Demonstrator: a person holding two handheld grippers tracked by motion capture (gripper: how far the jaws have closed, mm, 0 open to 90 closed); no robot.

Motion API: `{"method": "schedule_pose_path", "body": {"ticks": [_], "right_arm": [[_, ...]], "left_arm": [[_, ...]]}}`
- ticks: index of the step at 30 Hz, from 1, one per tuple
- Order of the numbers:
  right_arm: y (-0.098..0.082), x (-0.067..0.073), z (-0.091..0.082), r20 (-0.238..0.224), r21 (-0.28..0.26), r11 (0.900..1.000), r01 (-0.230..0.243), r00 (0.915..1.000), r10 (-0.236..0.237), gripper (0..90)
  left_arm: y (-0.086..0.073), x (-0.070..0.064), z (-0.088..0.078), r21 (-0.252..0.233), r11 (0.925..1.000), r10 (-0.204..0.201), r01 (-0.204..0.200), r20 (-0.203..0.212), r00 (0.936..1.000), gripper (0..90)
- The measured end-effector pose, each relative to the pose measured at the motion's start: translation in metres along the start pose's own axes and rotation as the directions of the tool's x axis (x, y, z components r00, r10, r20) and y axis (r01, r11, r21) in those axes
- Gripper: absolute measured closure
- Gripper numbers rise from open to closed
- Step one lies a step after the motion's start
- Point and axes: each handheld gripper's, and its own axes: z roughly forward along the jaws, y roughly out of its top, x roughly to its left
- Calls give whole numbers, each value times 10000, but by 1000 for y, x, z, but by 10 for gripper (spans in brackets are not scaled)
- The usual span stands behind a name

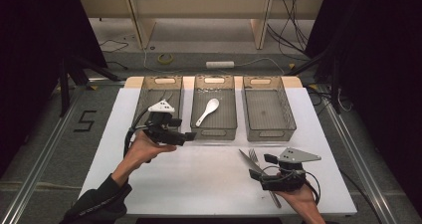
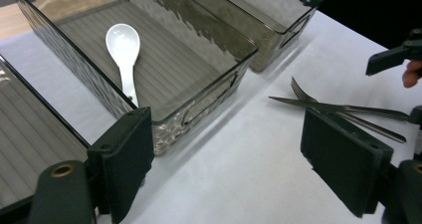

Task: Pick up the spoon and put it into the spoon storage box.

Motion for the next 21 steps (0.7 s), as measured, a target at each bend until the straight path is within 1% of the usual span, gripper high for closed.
{"method": "schedule_pose_path", "body": {"ticks": [3,4,9,13,15,17,21], "right_arm": [[0,0,0,-14,39,10000,16,10000,-16,221],[0,0,0,-11,56,10000,16,10000,-16,221],[-1,-1,0,38,141,9999,50,10000,-50,222],[-1,-3,0,133,324,9994,81,9999,-85,222],[-1,-4,-1,197,448,9990,64,9998,-73,223],[-2,-6,-2,269,528,9986,60,9996,-74,224],[-2,-9,-2,421,836,9965,31,9991,-66,231]], "left_arm": [[-5,-4,0,-62,10000,9,-9,-27,10000,198],[-7,-4,0,-44,10000,75,-75,-1,10000,198],[-16,-8,-1,-212,9998,-19,21,89,10000,196],[-22,-9,-4,-364,9992,-134,137,95,9999,196],[-26,-9,-6,-478,9988,-123,126,63,9999,194],[-30,-8,-7,-599,9980,-220,222,49,9997,193],[-36,-8,-10,-791,9964,-310,313,41,9995,193]]}}
